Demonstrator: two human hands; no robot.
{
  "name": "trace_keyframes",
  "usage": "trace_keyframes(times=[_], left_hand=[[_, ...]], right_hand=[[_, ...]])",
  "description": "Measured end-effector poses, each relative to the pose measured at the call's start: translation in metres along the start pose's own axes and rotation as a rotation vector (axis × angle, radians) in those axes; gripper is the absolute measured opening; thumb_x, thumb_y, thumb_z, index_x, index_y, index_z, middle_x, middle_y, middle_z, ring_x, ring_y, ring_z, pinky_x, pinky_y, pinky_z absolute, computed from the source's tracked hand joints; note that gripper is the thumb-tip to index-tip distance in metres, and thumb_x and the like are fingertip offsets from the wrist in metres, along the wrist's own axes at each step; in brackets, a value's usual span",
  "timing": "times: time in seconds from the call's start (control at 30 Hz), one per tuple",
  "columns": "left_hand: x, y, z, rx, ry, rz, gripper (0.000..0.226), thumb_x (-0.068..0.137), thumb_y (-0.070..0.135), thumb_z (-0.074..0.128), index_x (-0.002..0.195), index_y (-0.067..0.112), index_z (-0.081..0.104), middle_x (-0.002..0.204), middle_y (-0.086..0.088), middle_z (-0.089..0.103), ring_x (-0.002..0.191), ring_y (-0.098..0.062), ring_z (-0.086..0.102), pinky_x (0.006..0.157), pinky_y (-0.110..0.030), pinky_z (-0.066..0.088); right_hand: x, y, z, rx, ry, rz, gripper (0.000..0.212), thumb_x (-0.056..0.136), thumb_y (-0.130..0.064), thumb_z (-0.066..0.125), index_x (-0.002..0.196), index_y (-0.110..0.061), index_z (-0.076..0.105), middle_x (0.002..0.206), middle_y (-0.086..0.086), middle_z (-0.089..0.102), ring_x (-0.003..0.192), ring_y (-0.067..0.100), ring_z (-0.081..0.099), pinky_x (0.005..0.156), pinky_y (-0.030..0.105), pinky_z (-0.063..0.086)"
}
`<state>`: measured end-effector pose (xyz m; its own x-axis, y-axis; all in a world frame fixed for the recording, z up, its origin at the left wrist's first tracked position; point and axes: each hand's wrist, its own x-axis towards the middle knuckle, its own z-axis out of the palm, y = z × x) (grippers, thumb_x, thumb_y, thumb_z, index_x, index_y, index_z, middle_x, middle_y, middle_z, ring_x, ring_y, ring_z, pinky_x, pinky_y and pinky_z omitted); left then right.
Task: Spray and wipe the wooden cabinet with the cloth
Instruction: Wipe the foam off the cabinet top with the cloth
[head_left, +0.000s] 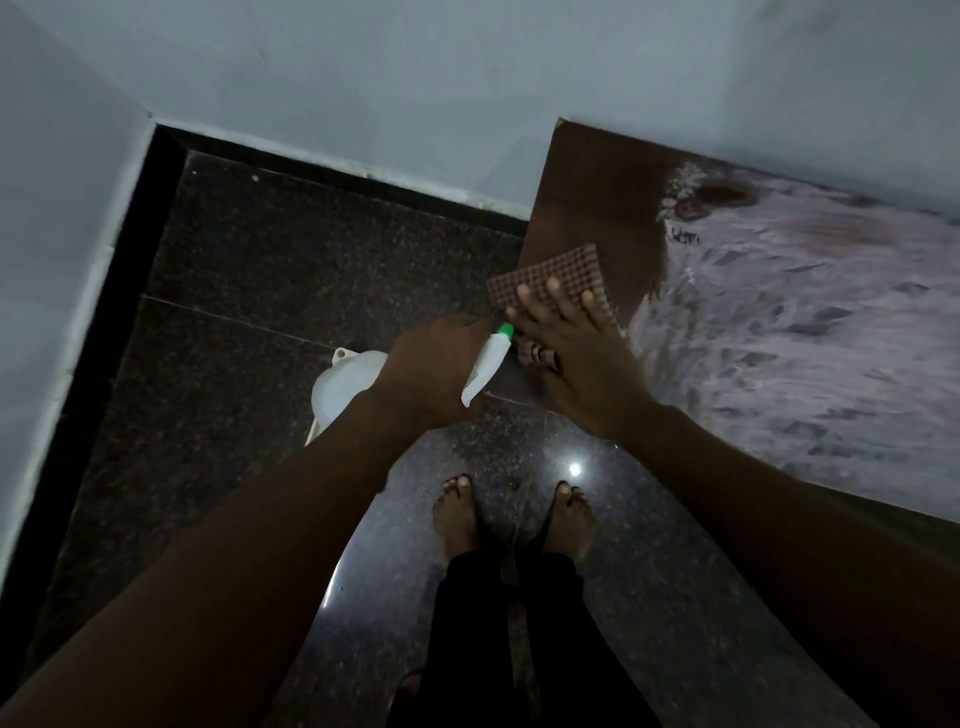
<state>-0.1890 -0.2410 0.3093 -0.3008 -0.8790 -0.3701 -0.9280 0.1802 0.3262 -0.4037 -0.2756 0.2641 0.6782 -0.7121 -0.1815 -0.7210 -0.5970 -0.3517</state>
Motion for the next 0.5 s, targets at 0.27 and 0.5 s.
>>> trace_keyframes(times=[0.27,0.5], left_hand=[[-0.007,0.001,-0.003,-0.043,0.010,-0.029,0.050,0.068,0.025,0.071,0.111,0.008,0.053,0.103,-0.011,0.062,0.091,-0.028,0.060,0.076,-0.038,0.047],[-0.010,0.005,0.000,-0.064,-0.006,-0.054,0.048,0.071,0.025,0.070,0.112,0.009,0.053,0.101,-0.012,0.063,0.089,-0.028,0.061,0.076,-0.041,0.051]], right_hand=[[0.019,0.025,-0.013,-0.009,0.000,0.045,0.054,0.102,-0.036,0.032,0.154,-0.026,0.024,0.164,-0.004,0.015,0.152,0.017,0.001,0.124,0.043,0.001],[0.017,0.027,-0.010,-0.044,0.011,0.061,0.053,0.104,-0.036,0.035,0.155,-0.026,0.022,0.164,-0.004,0.014,0.153,0.021,0.001,0.124,0.047,0.003]])
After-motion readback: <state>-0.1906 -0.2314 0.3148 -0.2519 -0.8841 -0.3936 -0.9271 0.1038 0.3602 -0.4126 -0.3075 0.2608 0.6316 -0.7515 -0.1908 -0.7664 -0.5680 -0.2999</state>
